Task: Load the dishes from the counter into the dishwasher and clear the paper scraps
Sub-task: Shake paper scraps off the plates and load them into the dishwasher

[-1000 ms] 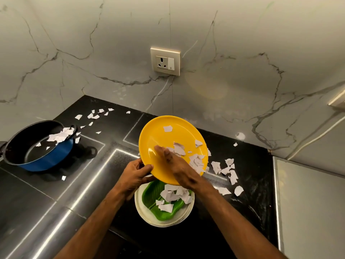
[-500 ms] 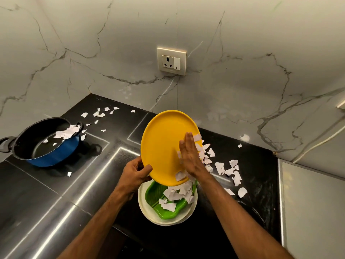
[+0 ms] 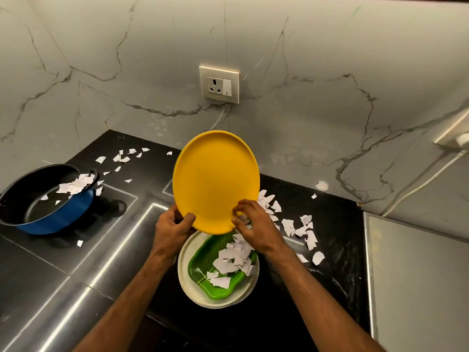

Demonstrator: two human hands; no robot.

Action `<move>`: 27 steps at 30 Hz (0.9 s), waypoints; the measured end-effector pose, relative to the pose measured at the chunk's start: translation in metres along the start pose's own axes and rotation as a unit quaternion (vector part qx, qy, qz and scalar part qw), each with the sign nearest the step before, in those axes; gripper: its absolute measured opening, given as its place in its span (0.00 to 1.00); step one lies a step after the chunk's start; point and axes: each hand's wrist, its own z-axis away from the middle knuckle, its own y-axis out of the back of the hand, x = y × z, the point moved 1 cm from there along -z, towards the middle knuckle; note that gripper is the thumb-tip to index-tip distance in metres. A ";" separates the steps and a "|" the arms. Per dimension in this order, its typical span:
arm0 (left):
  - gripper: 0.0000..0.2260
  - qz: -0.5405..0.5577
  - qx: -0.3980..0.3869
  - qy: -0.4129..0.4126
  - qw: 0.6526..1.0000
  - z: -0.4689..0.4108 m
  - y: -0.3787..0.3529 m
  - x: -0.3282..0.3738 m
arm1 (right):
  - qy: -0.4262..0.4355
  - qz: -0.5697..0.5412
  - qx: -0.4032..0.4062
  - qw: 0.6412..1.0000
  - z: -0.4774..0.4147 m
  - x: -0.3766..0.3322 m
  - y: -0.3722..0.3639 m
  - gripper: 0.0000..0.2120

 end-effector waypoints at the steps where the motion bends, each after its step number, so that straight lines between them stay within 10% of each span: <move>1: 0.13 0.007 0.007 -0.003 1.000 -0.003 0.001 0.002 | 0.010 0.024 -0.003 1.000 0.004 0.003 0.001 0.16; 5: 0.09 0.005 0.017 0.001 1.000 -0.012 0.008 0.004 | 0.002 0.125 0.064 0.990 0.013 0.015 0.005 0.12; 15: 0.07 0.010 0.029 0.059 0.998 -0.005 0.015 0.009 | -0.209 -0.218 0.260 0.917 0.024 0.004 0.049 0.21; 27: 0.13 -0.028 -0.133 0.039 0.990 0.017 0.010 0.023 | -0.219 -0.296 0.326 0.871 0.133 -0.012 0.080 0.11</move>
